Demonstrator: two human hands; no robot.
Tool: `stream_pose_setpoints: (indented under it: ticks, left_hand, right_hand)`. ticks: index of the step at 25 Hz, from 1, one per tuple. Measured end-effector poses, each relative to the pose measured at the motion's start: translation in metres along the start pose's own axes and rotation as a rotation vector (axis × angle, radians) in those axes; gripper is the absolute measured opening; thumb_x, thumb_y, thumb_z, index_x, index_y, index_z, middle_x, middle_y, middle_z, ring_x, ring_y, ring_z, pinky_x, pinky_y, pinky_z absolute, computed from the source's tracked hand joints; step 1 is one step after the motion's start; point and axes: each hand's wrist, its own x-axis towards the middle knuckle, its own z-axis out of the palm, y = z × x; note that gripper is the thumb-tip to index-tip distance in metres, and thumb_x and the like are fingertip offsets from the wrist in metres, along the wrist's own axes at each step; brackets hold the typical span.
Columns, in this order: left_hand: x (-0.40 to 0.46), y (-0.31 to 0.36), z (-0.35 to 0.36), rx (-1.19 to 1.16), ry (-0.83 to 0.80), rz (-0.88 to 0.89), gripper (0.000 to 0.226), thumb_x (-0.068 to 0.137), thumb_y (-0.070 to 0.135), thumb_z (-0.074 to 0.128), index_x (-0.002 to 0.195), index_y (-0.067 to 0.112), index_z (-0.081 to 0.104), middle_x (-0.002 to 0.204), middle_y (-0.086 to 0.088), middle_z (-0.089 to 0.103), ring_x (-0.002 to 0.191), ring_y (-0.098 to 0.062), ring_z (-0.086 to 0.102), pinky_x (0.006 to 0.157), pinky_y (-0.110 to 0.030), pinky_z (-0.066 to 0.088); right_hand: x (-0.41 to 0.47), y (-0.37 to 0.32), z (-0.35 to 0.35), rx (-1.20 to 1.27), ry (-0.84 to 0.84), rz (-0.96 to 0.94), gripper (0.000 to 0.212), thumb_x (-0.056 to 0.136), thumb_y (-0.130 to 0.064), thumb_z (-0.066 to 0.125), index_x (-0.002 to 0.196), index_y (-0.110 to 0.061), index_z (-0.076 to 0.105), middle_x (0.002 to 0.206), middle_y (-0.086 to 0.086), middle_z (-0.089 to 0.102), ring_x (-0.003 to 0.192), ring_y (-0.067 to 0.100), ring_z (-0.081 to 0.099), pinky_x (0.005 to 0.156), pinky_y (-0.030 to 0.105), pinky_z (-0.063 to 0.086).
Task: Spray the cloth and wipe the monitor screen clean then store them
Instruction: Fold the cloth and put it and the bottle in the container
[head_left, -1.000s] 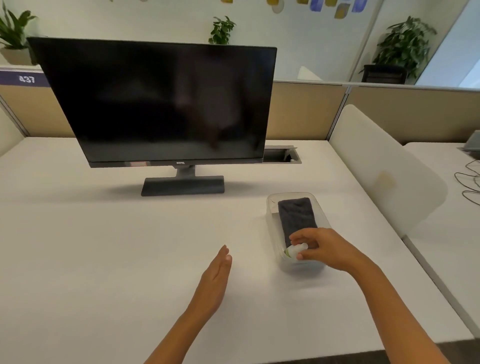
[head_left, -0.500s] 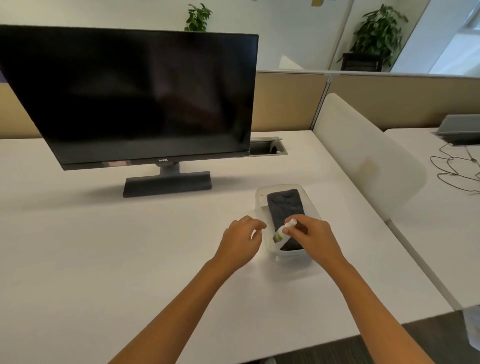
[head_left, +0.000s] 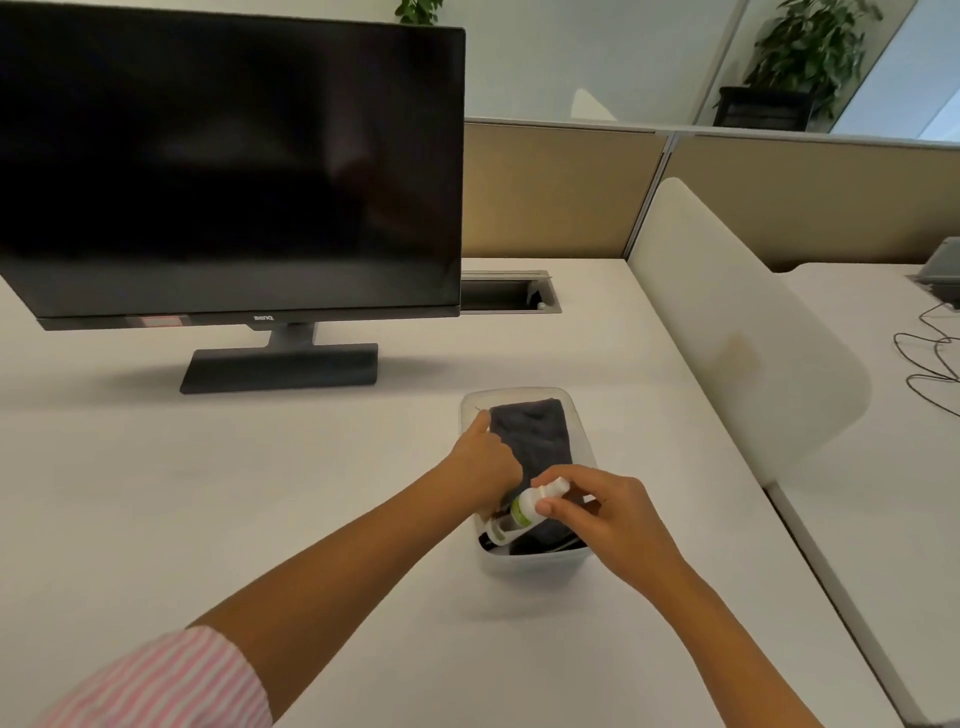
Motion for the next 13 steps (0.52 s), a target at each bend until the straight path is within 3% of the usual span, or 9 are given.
stream_pose_setpoints:
  ticks: [6,9,13]
  left_hand:
    - [0.015,0.013,0.005,0.028,-0.1,-0.02,0.039,0.089,0.043,0.055,0.121,0.019,0.057,0.124,-0.006,0.059,0.121,-0.025,0.046,0.111,-0.046,0.021]
    - [0.017,0.008,0.008,0.015,-0.083,-0.031,0.043,0.083,0.051,0.06,0.112,0.02,0.063,0.113,-0.004,0.063,0.114,-0.023,0.048,0.108,-0.046,0.023]
    - [0.019,0.001,0.008,-0.056,0.005,-0.048,0.035,0.084,0.048,0.06,0.101,0.018,0.064,0.105,-0.004,0.064,0.11,-0.023,0.046,0.106,-0.047,0.019]
  right_hand:
    - [-0.005,0.019,-0.004,-0.049,-0.209,-0.017,0.03,0.089,-0.022,0.064,0.1,-0.049,0.059,0.096,-0.028,0.062,0.094,-0.002,0.06,0.081,0.01,0.048]
    - [-0.006,0.026,-0.004,-0.113,-0.283,-0.015,0.025,0.091,-0.025,0.06,0.109,-0.042,0.061,0.105,-0.02,0.063,0.092,-0.004,0.06,0.085,0.005,0.044]
    - [-0.005,0.024,-0.001,-0.211,-0.364,-0.052,0.027,0.092,-0.032,0.058,0.118,-0.034,0.062,0.119,-0.009,0.064,0.102,0.007,0.059,0.088,0.003,0.041]
